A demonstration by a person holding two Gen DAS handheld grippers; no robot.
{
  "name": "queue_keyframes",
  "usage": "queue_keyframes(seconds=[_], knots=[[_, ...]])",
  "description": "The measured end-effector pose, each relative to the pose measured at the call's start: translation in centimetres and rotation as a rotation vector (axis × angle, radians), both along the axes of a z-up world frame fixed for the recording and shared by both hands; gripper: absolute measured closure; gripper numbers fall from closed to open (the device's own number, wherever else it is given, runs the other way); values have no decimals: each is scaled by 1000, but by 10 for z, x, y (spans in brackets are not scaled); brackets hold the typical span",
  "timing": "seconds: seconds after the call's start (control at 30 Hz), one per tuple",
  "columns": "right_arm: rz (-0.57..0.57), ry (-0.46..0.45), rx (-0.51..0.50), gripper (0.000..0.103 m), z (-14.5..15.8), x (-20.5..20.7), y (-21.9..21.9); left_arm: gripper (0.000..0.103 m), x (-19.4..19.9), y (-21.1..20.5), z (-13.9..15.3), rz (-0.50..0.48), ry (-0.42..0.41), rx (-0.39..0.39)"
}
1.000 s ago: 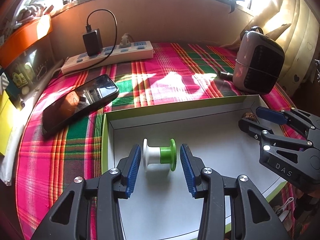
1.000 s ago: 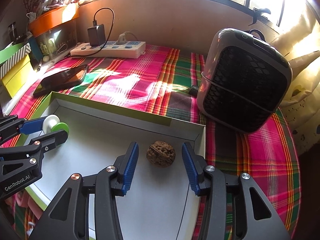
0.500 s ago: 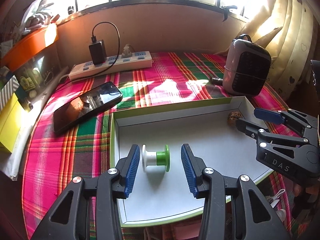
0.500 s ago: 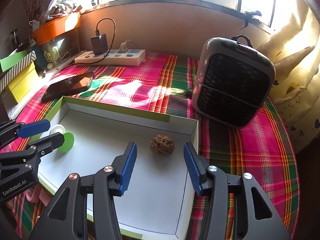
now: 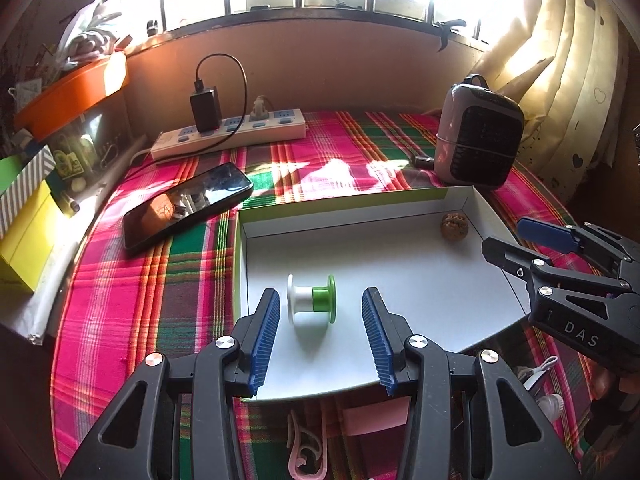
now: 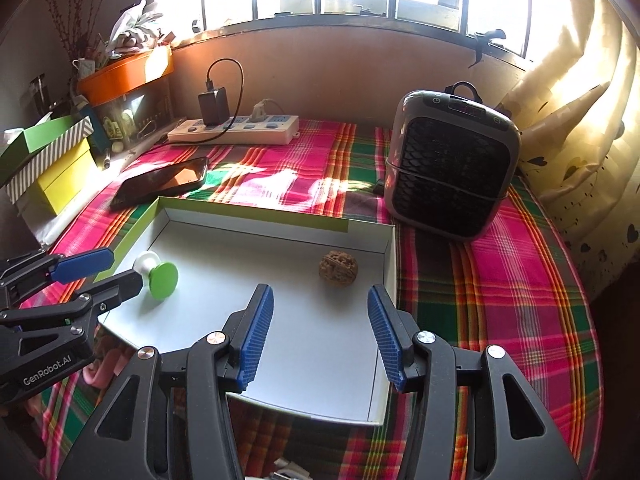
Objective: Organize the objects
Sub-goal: 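Withdraw both tools from the box back toward the remaining objects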
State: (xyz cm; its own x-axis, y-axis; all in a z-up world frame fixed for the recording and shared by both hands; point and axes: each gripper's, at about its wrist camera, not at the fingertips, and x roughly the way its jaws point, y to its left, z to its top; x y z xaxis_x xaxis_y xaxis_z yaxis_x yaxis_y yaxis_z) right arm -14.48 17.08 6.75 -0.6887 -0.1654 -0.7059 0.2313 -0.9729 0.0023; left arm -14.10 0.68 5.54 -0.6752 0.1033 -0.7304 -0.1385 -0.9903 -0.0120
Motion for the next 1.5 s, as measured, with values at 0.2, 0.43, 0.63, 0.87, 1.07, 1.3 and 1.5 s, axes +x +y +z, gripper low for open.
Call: queue_keyframes(seconds=[0.2, 0.43, 0.63, 0.87, 1.07, 1.3, 1.5], knots=[[-9, 17, 0, 52, 2, 18, 1, 61, 15, -3, 2, 6, 16, -3], [-20, 25, -22, 52, 0, 43, 6, 61, 32, -6, 1, 7, 22, 6], [-32, 32, -27, 52, 0, 61, 12, 61, 49, -9, 1, -6, 30, 13], [-48, 39, -11, 52, -2, 78, 18, 61, 63, -16, 0, -7, 27, 37], [-61, 27, -36, 52, -6, 94, 25, 61, 77, -25, -6, -2, 8, 58], [-83, 14, -34, 52, -14, 109, 32, 61, 95, -33, -14, -8, -4, 69], [-83, -5, -37, 52, -20, 119, 34, 61, 101, -41, -18, -2, -16, 92]])
